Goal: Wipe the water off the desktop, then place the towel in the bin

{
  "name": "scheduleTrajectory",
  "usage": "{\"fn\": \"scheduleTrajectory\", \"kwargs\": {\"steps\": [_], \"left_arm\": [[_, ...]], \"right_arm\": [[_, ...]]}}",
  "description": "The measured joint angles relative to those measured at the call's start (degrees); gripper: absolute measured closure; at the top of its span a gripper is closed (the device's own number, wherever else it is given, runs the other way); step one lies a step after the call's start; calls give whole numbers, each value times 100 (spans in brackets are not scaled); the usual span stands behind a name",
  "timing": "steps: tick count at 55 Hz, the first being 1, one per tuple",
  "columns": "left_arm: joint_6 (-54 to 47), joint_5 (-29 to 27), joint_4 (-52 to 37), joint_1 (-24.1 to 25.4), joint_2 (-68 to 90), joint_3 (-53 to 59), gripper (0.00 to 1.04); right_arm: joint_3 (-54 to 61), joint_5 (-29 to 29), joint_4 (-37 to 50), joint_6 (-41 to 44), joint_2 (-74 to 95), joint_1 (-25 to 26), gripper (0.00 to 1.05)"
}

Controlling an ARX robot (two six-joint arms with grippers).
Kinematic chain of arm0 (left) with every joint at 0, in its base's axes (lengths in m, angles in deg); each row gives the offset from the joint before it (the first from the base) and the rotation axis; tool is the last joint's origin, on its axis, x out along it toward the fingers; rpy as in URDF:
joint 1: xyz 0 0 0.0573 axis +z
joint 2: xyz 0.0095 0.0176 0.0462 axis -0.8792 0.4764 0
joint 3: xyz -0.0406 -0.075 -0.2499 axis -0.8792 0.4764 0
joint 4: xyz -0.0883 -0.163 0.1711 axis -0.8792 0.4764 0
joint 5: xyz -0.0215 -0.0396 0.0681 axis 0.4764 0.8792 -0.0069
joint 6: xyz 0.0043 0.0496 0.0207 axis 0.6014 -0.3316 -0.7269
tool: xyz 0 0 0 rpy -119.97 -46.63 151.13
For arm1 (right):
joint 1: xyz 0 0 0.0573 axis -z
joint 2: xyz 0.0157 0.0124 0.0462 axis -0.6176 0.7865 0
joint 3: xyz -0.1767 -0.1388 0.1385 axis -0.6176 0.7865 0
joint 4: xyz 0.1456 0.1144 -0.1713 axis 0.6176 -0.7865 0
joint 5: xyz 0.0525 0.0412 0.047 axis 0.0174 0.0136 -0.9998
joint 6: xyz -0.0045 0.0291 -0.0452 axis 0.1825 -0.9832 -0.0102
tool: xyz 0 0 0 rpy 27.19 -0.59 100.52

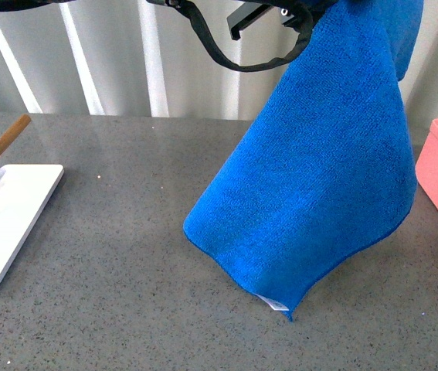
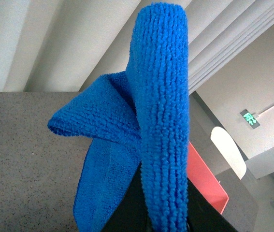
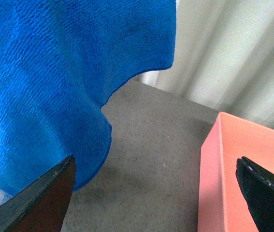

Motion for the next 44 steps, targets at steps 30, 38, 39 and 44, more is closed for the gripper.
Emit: {"fn": "scheduleTrajectory", "kwargs": {"steps": [30, 38, 39, 44], "left_arm": [[162, -216, 413, -37, -28, -313, 101], [184, -216, 444, -37, -28, -313, 101], [186, -212, 446, -37, -28, -313, 101], [188, -199, 446, -37, -31, -313, 101]], "right_arm": [[-868, -568, 2011, -452, 2865, -1386, 7], [-1169, -750, 2229, -256, 3351, -1344, 7], [-1185, -756, 2232, -245, 3366, -1340, 7], [-1338, -785, 2218, -199, 3464, -1314, 7]]}}
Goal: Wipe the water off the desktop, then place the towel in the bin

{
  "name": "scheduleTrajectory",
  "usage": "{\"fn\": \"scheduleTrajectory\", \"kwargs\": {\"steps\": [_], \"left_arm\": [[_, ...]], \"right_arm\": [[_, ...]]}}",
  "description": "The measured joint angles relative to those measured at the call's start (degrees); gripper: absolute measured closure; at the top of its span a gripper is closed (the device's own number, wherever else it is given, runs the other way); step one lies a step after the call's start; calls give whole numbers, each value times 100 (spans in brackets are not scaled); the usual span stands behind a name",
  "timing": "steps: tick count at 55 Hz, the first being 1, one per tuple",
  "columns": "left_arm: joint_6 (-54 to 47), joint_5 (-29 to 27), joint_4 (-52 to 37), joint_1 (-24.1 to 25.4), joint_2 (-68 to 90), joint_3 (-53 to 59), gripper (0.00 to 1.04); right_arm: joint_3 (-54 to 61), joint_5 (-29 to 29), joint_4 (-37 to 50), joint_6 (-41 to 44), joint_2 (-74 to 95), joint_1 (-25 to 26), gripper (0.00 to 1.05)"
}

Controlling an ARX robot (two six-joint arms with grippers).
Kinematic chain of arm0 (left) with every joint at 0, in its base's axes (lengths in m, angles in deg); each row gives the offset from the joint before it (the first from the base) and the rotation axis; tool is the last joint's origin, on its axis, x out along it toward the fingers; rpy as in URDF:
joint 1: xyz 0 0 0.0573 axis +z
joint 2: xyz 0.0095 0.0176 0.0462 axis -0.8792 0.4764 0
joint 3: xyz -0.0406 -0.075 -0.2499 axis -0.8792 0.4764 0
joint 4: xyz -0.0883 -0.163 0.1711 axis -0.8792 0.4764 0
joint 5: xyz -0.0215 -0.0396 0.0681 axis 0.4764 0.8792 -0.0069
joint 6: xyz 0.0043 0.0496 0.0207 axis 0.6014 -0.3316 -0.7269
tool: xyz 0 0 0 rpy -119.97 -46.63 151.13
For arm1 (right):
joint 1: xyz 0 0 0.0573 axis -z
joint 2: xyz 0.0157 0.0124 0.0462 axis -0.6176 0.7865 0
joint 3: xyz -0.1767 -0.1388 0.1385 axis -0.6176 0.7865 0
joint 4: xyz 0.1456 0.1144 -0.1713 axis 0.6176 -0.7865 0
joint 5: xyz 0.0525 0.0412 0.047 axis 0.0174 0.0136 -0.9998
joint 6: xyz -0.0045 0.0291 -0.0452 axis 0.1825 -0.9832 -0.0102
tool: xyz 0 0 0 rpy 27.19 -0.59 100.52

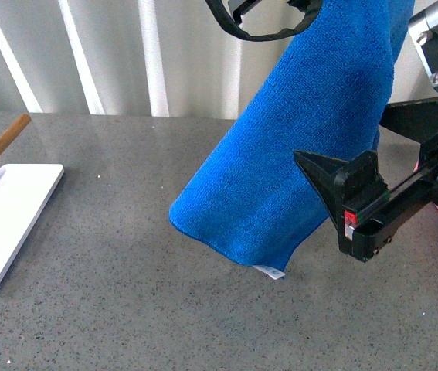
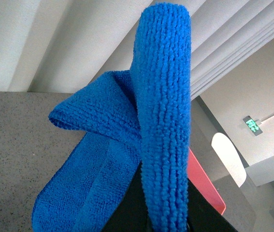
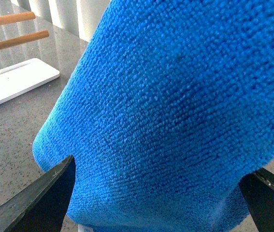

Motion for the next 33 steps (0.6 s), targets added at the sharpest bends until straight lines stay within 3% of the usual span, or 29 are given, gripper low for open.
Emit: {"fn": "scheduleTrajectory", "kwargs": {"steps": [15, 21, 33], "left_arm": [[13, 50, 35, 0, -61, 0, 101], [13, 52, 57, 0, -85, 0, 101], [13, 52, 74, 0, -96, 2, 101]], "right_arm": [[-409, -17, -140, 70, 192, 4, 7], [-485, 42, -140, 72, 216, 17, 27], [-511, 66, -142, 55, 212, 57, 57]]}}
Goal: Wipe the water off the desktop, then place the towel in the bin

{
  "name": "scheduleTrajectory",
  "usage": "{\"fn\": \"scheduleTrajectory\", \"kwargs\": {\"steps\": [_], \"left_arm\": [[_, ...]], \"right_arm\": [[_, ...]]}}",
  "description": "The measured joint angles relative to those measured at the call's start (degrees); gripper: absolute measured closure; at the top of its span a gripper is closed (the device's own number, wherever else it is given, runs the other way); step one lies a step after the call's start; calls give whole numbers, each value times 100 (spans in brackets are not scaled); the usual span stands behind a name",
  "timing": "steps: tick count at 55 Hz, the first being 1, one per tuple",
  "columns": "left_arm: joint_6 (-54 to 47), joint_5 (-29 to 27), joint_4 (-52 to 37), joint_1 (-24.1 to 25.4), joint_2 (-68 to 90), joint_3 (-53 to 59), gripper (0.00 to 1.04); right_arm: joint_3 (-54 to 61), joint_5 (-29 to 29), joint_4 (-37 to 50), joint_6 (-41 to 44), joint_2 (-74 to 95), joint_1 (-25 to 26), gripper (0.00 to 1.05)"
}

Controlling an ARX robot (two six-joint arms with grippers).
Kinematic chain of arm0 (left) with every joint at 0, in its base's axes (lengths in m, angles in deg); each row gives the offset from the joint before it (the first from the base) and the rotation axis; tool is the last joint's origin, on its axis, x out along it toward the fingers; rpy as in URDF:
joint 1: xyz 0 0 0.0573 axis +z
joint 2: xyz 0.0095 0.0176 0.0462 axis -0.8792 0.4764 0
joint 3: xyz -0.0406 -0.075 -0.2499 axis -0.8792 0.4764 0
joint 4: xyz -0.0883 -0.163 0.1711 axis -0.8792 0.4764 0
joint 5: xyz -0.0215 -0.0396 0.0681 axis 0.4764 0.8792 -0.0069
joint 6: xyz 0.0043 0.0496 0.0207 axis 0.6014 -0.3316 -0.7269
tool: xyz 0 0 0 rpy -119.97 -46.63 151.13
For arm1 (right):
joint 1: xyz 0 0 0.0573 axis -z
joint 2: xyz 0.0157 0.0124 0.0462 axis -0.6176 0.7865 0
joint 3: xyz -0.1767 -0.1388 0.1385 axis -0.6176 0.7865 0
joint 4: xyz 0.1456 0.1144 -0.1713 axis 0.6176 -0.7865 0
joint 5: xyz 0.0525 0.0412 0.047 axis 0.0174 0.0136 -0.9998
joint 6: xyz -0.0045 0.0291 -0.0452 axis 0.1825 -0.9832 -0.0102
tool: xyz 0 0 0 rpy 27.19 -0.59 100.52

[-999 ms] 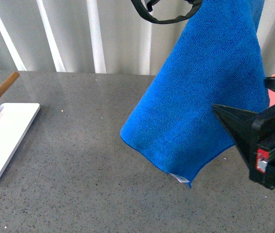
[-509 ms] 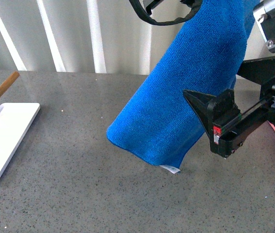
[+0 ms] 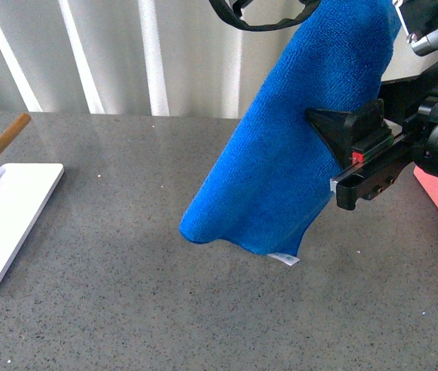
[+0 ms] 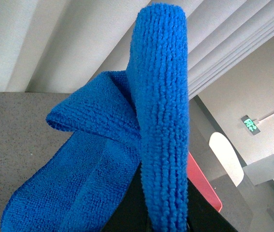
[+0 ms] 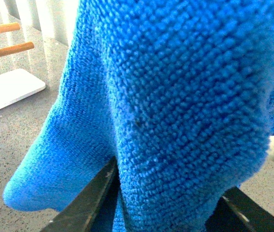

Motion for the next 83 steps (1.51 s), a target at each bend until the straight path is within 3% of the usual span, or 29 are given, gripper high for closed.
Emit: {"fn": "scheduleTrajectory", "kwargs": {"steps": [13, 24, 35, 40, 54, 66, 83], "left_arm": [[0, 9, 48, -2, -66, 2, 101], [2, 13, 103, 2, -85, 13, 101], [-2, 44, 160, 55, -109, 48, 73], [-20, 31, 195, 160, -120, 85, 55], [-199, 42, 319, 1012, -50, 282, 6], [-756, 247, 216, 1617, -181, 1082, 7], [-1827, 1331, -15, 3062, -1565, 3069, 7]], "right_arm": [[0, -59, -4, -9, -98, 68, 96], [2, -101, 4, -20, -98, 142, 100], [2, -103, -4, -44, -179, 208, 100], [2, -105, -59, -70, -302, 234, 100], [2, -118, -227, -116, -564, 374, 100], [2, -122, -411, -195, -678, 629, 100], [2, -61, -540, -262, -699, 820, 100]]}}
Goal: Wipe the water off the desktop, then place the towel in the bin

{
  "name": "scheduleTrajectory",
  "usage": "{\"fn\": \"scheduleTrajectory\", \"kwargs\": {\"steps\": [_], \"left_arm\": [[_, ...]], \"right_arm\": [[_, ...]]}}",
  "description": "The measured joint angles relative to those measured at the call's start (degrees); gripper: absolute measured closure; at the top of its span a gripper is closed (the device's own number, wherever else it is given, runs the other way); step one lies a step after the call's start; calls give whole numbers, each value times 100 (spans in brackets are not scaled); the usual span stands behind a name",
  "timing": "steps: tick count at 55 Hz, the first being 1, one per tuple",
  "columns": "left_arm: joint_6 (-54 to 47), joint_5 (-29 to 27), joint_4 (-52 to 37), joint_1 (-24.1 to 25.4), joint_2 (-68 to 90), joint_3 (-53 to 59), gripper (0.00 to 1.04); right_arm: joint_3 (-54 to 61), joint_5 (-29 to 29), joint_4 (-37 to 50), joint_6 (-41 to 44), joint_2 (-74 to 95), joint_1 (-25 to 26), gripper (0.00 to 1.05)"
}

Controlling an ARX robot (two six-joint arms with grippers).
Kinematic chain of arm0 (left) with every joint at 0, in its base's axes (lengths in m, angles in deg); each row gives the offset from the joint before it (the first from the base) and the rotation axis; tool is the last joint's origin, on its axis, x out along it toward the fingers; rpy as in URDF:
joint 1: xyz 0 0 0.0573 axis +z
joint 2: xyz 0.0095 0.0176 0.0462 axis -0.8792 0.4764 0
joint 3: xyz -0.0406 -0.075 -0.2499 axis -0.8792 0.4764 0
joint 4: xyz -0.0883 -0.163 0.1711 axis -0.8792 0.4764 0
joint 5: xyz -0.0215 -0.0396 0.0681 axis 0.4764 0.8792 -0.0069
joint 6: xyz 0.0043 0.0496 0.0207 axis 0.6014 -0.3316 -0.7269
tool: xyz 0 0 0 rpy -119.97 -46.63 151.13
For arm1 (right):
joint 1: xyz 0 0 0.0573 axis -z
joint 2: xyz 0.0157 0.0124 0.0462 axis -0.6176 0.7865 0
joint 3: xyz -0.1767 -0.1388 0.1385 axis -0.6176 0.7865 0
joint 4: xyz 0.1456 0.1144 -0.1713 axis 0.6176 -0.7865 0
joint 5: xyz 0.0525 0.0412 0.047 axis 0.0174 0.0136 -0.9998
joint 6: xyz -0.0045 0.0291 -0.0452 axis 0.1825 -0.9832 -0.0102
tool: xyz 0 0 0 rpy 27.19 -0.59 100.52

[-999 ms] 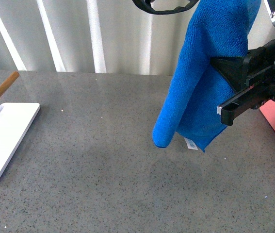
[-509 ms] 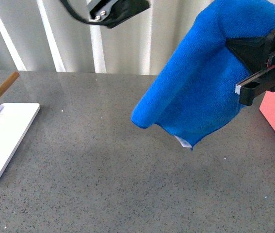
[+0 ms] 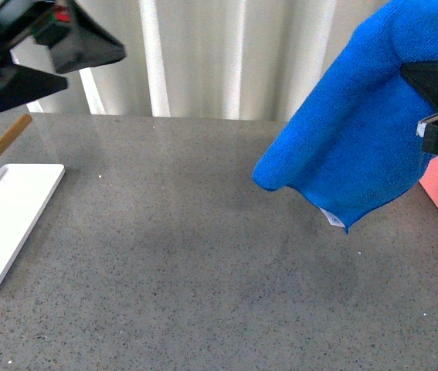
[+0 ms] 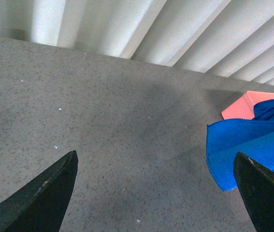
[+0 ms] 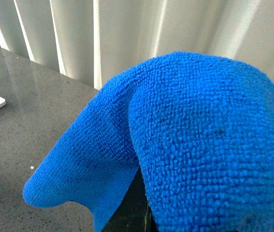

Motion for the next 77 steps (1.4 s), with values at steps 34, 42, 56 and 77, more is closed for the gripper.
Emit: {"fn": "scheduleTrajectory", "kwargs": {"steps": [34, 42, 56, 77], "left_arm": [[-1462, -2675, -3062, 142, -2197, 3206, 101], [-1495, -2682, -2874, 142, -2695, 3523, 101], [-1502, -2682, -2817, 142, -3224, 4052, 101], [-1502, -2682, -1377, 142, -5038, 4330, 101]], "right_arm": [[2, 111, -153, 35, 31, -166, 100], [46, 131, -192, 37, 31, -170, 100], [118, 149, -299, 39, -63, -170, 100], [177, 184, -457, 48, -289, -208, 100]]}}
